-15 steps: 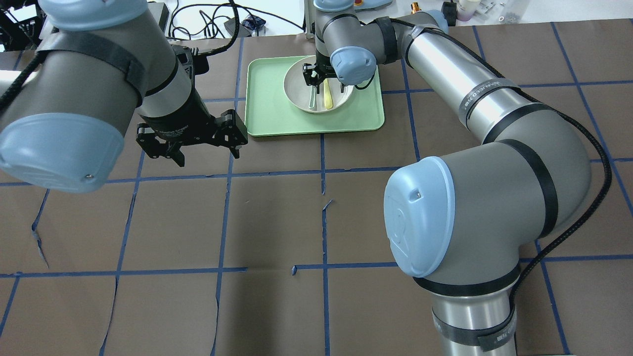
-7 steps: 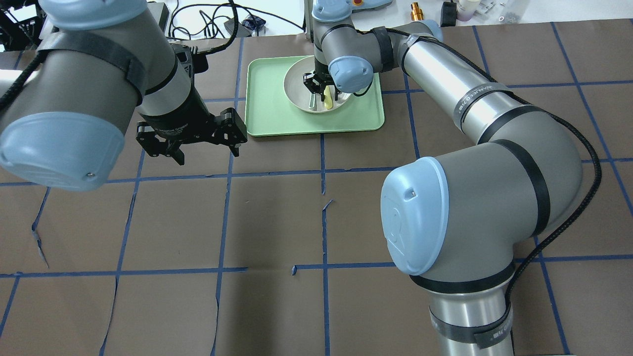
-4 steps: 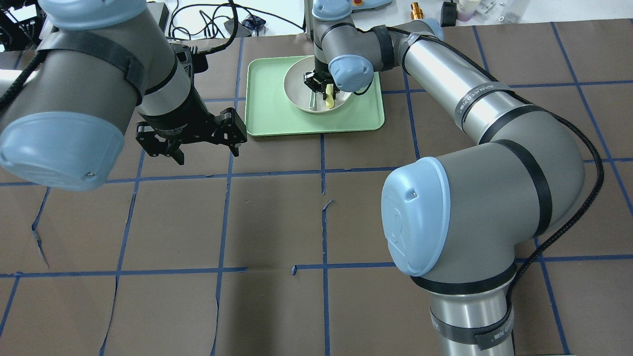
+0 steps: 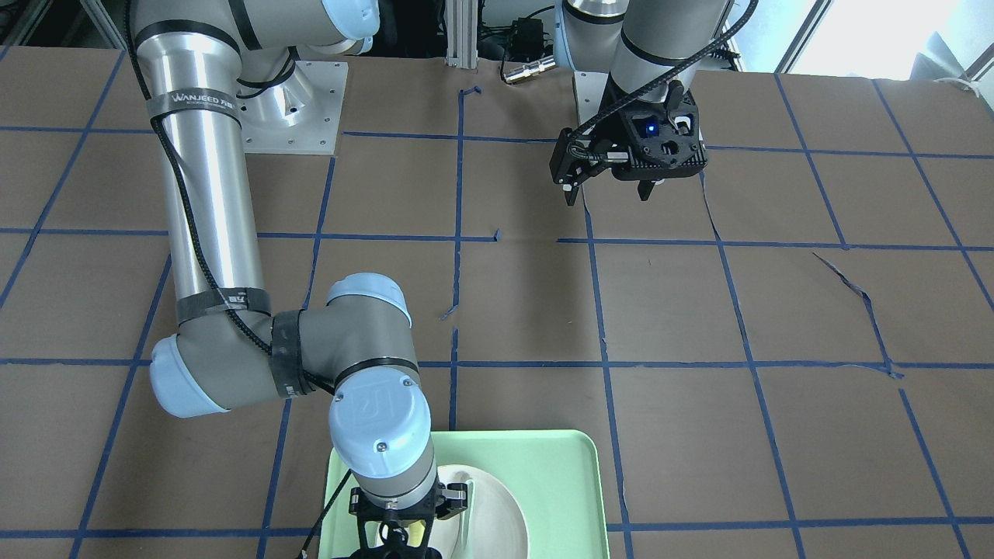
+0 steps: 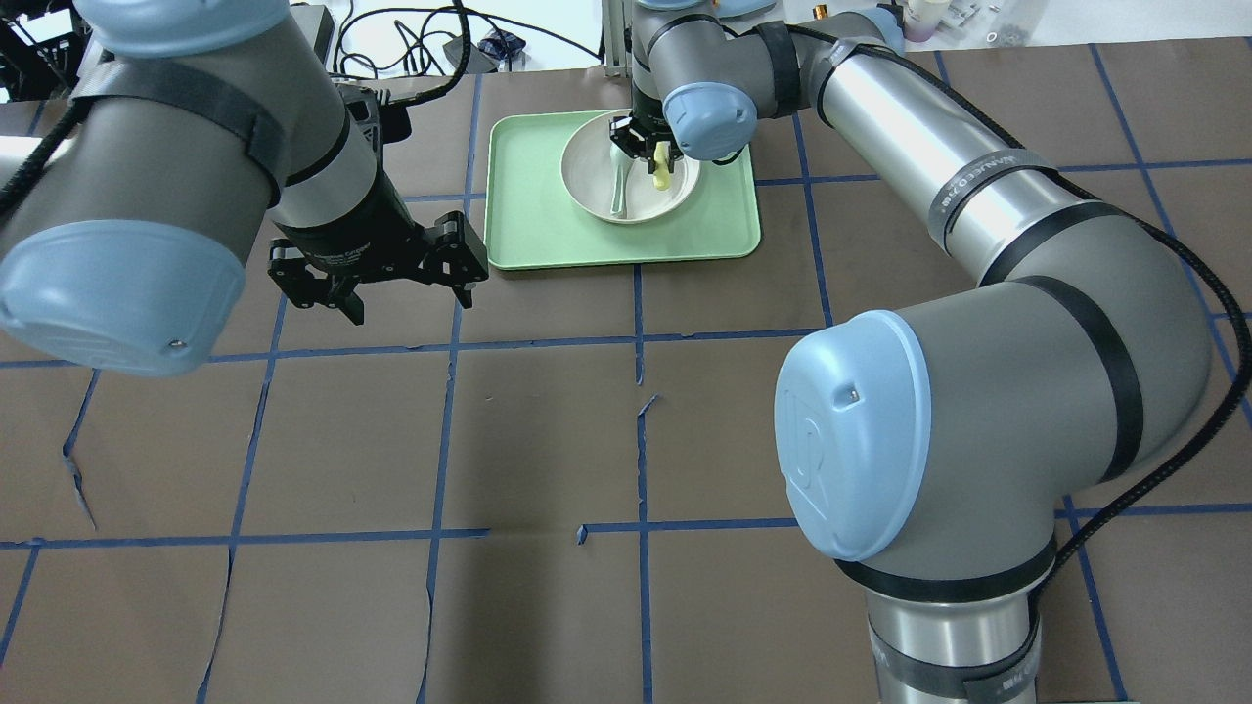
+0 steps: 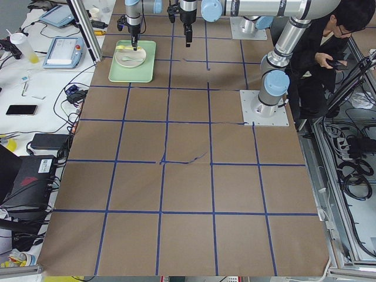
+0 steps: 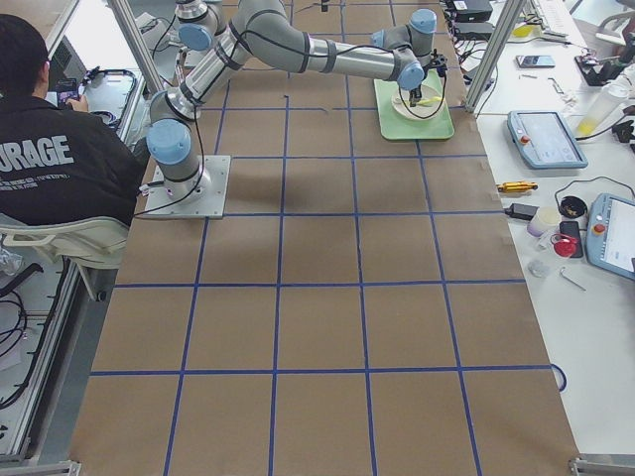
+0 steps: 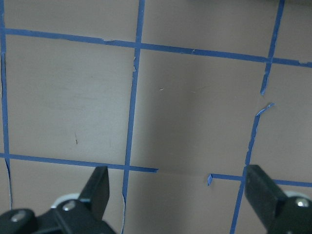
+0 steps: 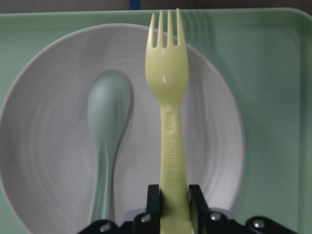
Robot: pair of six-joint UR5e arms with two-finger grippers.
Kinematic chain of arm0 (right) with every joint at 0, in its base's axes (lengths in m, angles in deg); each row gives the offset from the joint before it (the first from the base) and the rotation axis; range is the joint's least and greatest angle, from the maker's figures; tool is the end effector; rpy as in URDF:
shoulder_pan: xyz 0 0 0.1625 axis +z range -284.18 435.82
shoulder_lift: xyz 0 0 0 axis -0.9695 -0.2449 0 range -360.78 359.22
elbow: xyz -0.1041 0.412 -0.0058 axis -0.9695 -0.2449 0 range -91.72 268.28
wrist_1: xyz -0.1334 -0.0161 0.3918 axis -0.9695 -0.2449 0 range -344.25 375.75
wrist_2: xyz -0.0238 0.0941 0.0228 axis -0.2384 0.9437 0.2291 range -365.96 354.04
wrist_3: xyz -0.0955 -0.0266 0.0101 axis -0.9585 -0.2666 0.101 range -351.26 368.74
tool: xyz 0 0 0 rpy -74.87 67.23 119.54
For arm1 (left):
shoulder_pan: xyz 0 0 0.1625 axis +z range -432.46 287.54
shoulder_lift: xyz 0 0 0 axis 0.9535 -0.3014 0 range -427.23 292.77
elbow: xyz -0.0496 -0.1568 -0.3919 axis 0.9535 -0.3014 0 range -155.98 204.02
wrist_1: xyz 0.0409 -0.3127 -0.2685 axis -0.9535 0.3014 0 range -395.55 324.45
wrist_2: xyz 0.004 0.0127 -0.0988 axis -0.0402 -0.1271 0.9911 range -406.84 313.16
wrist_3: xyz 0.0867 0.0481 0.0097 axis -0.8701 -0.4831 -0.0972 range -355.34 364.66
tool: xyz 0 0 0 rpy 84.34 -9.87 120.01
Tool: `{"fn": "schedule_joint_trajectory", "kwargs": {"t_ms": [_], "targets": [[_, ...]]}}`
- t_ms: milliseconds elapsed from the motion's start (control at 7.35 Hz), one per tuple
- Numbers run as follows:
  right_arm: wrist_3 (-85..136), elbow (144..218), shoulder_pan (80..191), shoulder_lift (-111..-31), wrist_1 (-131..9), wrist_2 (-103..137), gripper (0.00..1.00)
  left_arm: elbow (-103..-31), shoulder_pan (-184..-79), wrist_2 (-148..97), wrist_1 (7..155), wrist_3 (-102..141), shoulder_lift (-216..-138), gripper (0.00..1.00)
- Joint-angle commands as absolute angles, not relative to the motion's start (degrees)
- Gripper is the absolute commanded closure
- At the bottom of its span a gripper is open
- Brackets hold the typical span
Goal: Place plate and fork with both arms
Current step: 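Lift the fork with the right gripper and set it on the tray beside the plate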
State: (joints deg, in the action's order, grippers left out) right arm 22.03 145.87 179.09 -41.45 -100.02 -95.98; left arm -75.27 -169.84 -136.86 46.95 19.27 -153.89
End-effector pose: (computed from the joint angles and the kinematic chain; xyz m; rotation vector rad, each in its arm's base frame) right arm 0.3160 -0.7591 0.2422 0.0006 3.0978 -0.2335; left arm -0.1921 -0.4466 0.4493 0.1977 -3.1304 0.0419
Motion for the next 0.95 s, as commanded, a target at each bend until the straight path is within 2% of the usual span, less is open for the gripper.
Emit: {"fn": "schedule_joint_trajectory", "kwargs": {"t_ms": [0,272,816], "targets": [[22.2,150.9,175.9,-44.5,-100.4,-95.3,0.85,-75.3,-169.8,-136.9,47.0,19.3,-153.9,0.00],[21.5,155.1,175.4,-44.6,-104.0,-95.3,0.84,-75.3,-169.8,-136.8,46.9,19.3,-153.9,0.00],[18.9,156.7,173.9,-44.5,-104.2,-95.3,0.84,-75.4,-169.8,-136.8,46.9,19.2,-153.9,0.00]]}}
